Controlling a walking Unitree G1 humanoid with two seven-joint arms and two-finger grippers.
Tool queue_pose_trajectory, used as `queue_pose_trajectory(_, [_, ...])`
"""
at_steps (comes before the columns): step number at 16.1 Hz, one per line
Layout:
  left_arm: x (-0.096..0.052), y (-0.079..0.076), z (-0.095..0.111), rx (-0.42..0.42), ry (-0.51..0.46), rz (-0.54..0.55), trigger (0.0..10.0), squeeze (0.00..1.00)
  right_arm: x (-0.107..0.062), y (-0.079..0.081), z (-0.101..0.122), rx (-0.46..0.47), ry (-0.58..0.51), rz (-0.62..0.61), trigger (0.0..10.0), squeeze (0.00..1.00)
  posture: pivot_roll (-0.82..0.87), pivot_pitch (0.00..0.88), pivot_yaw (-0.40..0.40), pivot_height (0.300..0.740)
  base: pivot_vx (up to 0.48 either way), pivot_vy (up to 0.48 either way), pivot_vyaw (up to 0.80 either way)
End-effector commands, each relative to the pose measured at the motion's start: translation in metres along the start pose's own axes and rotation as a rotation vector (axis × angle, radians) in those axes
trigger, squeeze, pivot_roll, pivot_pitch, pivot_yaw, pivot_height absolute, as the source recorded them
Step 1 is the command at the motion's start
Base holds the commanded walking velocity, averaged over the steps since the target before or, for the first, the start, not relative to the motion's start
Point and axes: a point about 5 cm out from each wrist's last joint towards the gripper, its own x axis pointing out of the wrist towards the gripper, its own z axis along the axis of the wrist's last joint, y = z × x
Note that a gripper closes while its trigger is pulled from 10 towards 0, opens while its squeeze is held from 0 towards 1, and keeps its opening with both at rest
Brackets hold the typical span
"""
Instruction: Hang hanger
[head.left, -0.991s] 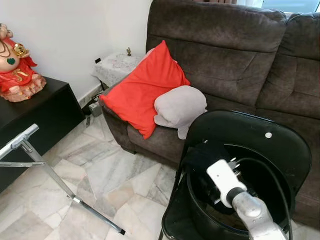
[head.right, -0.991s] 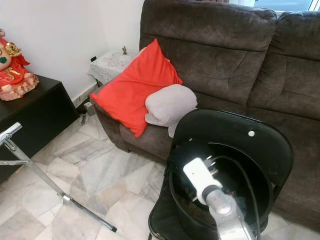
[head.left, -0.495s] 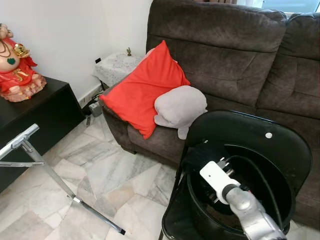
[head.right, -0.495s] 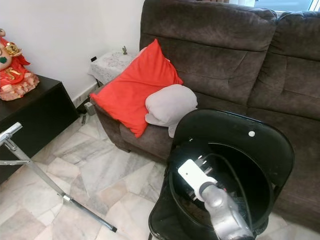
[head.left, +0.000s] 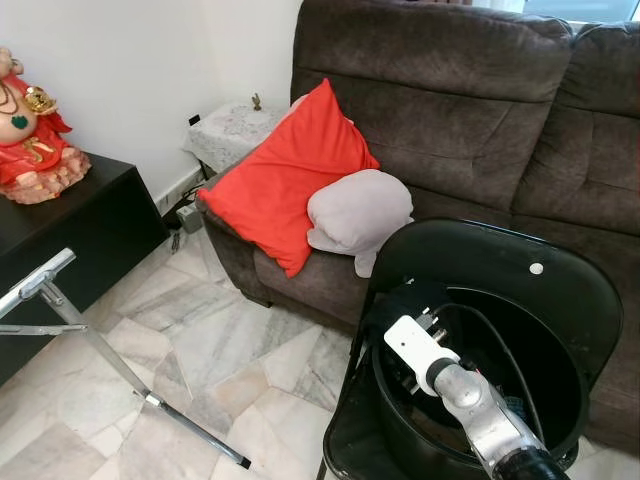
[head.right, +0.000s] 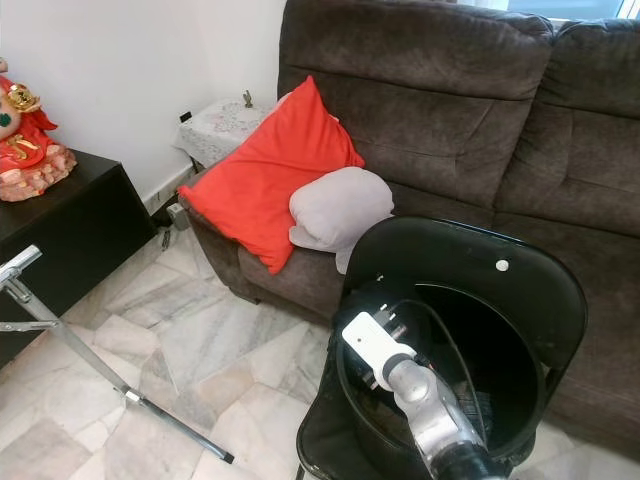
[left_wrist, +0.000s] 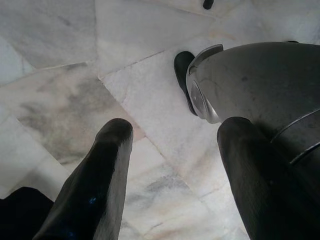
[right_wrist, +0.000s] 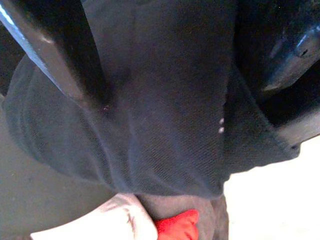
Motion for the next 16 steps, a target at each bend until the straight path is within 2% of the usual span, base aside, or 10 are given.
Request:
queue_pose_trajectory(1, [-0.003, 0.006, -0.008, 0.008, 0.032, 0.012, 10.0, 0.00, 0.003, 0.001, 0.010, 0.011, -0.044, -0.003, 10.0, 0.00, 0.09, 0.100, 0.108, 0.740, 0.000, 0.000, 0.00])
queue_pose_trajectory(4, [-0.002, 0.005, -0.008, 0.009, 0.032, 0.009, 10.0, 0.00, 0.006, 0.008, 0.007, 0.013, -0.041, 0.015, 10.0, 0.00, 0.09, 0.100, 0.108, 0.740, 0.000, 0.000, 0.00])
queue_pose_trajectory(5, [-0.002, 0.006, -0.008, 0.010, 0.027, 0.012, 10.0, 0.00, 0.007, 0.010, 0.005, 0.014, -0.037, 0.021, 8.1, 0.00, 0.09, 0.100, 0.108, 0.740, 0.000, 0.000, 0.00])
queue_pose_trajectory(6, [-0.003, 0.006, -0.007, 0.006, 0.022, 0.015, 10.0, 0.00, 0.008, 0.011, 0.002, 0.013, -0.023, 0.017, 4.4, 0.00, 0.10, 0.102, 0.108, 0.740, 0.000, 0.000, 0.00])
queue_pose_trajectory(7, [-0.003, 0.006, -0.007, 0.006, 0.021, 0.015, 10.0, 0.00, 0.008, 0.011, 0.001, 0.011, -0.011, 0.008, 3.7, 0.00, 0.10, 0.102, 0.108, 0.740, 0.000, 0.000, 0.00])
queue_pose_trajectory(10, [-0.003, 0.006, -0.008, 0.006, 0.021, 0.014, 10.0, 0.00, 0.008, 0.002, -0.011, 0.027, 0.059, -0.060, 3.0, 0.00, 0.10, 0.103, 0.110, 0.740, 0.000, 0.000, 0.00])
queue_pose_trajectory(11, [-0.003, 0.006, -0.008, 0.007, 0.022, 0.012, 10.0, 0.00, 0.008, 0.002, -0.012, 0.034, 0.062, -0.059, 2.2, 0.00, 0.10, 0.104, 0.110, 0.740, 0.000, 0.000, 0.00])
queue_pose_trajectory(14, [-0.003, 0.006, -0.008, 0.006, 0.022, 0.010, 10.0, 0.00, 0.008, 0.002, -0.012, 0.035, 0.063, -0.060, 2.1, 0.00, 0.10, 0.103, 0.110, 0.740, 0.000, 0.000, 0.00])
queue_pose_trajectory(15, [-0.003, 0.006, -0.008, 0.006, 0.022, 0.011, 10.0, 0.00, 0.009, 0.002, -0.012, 0.037, 0.059, -0.065, 0.0, 0.00, 0.10, 0.103, 0.110, 0.740, 0.000, 0.000, 0.00])
queue_pose_trajectory(16, [-0.003, 0.006, -0.008, 0.006, 0.022, 0.012, 10.0, 0.00, 0.009, 0.002, -0.011, 0.038, 0.056, -0.069, 0.0, 0.00, 0.10, 0.103, 0.110, 0.740, 0.000, 0.000, 0.00])
